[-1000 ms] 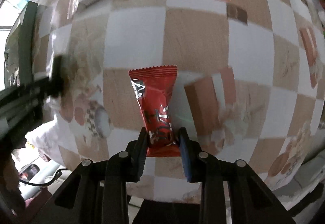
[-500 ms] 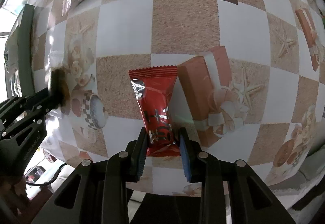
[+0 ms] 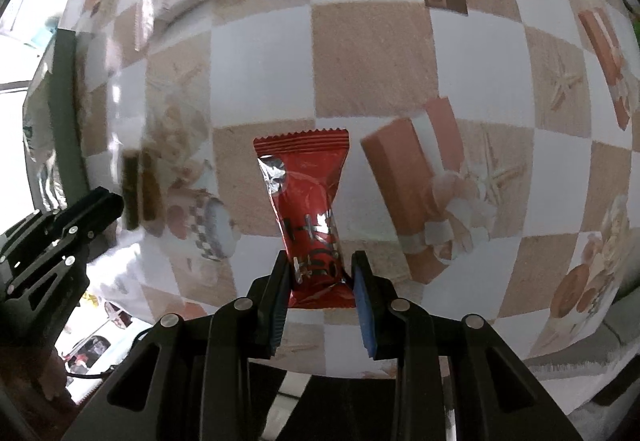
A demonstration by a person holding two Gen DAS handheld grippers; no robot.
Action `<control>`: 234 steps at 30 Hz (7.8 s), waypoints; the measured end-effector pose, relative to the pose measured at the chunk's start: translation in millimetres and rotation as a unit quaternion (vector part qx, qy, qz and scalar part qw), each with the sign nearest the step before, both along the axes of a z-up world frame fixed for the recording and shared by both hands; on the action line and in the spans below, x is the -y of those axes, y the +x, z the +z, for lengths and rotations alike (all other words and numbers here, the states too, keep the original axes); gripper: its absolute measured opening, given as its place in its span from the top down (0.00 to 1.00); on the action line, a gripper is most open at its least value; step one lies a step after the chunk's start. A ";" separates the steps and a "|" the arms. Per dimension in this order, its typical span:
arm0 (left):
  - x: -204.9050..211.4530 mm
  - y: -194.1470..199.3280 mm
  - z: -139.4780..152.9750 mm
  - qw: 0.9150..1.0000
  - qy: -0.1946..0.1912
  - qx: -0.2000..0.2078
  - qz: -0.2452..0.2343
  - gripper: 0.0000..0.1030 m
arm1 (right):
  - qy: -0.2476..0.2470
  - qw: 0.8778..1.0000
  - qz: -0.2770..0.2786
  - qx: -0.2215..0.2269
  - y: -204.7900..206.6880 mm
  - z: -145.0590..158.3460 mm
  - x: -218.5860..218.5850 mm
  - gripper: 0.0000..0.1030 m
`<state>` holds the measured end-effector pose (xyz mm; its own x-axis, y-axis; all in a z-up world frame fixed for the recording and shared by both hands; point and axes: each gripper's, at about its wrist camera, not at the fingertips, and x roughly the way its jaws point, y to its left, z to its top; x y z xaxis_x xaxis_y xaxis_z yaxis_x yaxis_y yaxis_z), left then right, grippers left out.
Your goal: Organize snacks
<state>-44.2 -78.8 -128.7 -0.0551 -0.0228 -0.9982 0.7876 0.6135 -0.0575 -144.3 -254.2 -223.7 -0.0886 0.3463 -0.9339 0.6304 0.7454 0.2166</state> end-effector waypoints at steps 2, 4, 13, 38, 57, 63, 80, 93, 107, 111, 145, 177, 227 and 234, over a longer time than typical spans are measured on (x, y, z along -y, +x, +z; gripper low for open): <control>-6.2 4.2 5.5 1.000 -0.006 0.001 0.008 0.85 | -0.001 1.000 0.000 0.008 4.7 7.1 1.0 0.69; -12.2 8.5 9.2 1.000 -0.012 0.000 0.017 0.85 | -0.002 1.000 0.001 0.013 8.1 12.2 1.5 0.69; -34.5 9.9 9.0 1.000 -0.009 -0.001 0.019 0.67 | -0.004 1.000 -0.009 0.020 11.6 23.9 7.0 0.69; -56.2 6.3 6.9 1.000 0.002 -0.011 -0.008 0.84 | -0.015 0.999 -0.022 0.021 -20.2 36.9 22.0 0.69; -149.7 60.6 66.7 0.991 -0.035 0.045 0.124 0.84 | -0.019 0.996 0.068 0.054 45.4 67.9 -16.4 0.69; -175.5 75.4 61.1 0.984 -0.033 0.049 0.170 0.84 | -0.020 0.992 0.107 0.066 73.1 80.1 -33.1 0.69; -251.1 107.9 52.6 0.962 -0.013 0.046 0.270 0.84 | -0.001 0.972 0.220 0.087 154.3 87.6 -118.5 0.69; -280.5 110.5 36.9 0.951 0.011 0.036 0.306 0.84 | 0.026 0.952 0.291 0.088 183.0 79.1 -172.1 0.69; -276.0 111.9 26.8 0.948 0.032 0.035 0.316 0.50 | 0.059 0.949 0.302 0.073 196.0 60.8 -193.6 0.61; -276.8 112.7 33.6 0.943 0.023 0.050 0.330 0.27 | 0.054 0.956 0.282 0.067 191.7 56.6 -180.1 0.33; -111.3 79.0 59.4 0.986 0.001 0.064 0.151 0.23 | 0.028 0.994 -0.070 -0.076 24.1 -28.9 29.0 0.06; 87.6 71.1 -20.5 0.988 -0.003 0.068 -0.138 0.55 | 0.043 0.984 -0.153 -0.080 -59.3 -39.3 44.1 0.06; -16.1 71.7 -41.0 0.998 0.028 0.045 0.014 0.57 | -0.023 0.999 0.015 0.028 120.8 -32.4 34.9 0.62; -9.7 56.9 -41.4 0.998 0.031 0.052 0.010 0.57 | -0.010 1.000 -0.007 -0.012 35.4 -37.1 -1.6 0.62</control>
<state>12.7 -69.1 -170.0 0.0493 0.0389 -0.9980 0.7750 0.6288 0.0628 -108.9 -252.6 -260.8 -0.1060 0.3291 -0.9383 0.6463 0.7400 0.1865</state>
